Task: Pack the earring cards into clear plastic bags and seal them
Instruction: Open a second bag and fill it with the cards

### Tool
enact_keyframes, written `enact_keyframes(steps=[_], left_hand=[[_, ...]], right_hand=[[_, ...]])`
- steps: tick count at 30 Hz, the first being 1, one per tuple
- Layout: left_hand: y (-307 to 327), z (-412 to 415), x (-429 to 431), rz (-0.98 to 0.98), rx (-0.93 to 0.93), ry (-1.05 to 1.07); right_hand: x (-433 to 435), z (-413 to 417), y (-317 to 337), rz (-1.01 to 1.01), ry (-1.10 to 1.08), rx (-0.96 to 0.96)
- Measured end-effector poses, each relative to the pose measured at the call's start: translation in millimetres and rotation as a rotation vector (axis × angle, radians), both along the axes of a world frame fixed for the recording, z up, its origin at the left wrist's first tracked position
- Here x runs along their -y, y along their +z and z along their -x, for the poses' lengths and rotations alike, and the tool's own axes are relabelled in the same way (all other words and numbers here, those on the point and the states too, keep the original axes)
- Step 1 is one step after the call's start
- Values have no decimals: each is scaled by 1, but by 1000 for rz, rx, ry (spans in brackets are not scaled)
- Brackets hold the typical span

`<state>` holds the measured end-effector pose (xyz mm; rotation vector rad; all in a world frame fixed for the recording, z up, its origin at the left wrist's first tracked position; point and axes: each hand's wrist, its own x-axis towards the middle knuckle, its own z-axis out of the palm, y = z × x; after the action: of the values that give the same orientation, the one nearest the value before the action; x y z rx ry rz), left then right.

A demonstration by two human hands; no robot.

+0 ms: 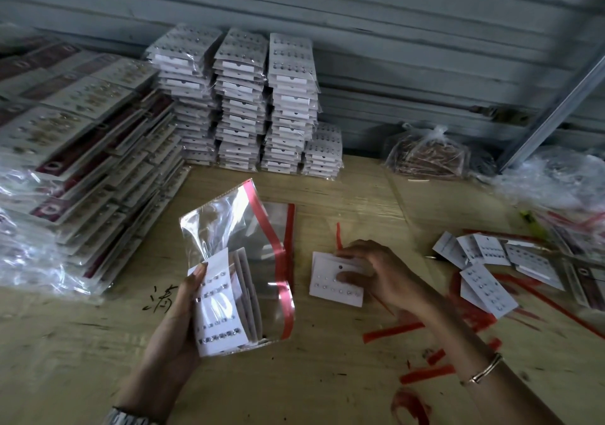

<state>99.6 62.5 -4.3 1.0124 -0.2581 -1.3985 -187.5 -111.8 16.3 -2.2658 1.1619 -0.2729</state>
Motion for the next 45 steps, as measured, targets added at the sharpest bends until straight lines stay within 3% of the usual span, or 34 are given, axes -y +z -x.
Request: enact_keyframes(steps=[13,22,29,38,45], left_hand=[[2,1,1,-2,5,21],[3,2,0,-6,6,9],[6,3,1,6,-6,-9],[8,4,-1,16,4,-11],[8,4,-1,24,-5,-3]], right_hand=[[5,-7,16,18,42,-81],[-29,4,12,58,158,175],[-50,15,-7,30,49,307],[-59,13,-13,-215,-54,466],[-59,11,-11,-193,-48,511]])
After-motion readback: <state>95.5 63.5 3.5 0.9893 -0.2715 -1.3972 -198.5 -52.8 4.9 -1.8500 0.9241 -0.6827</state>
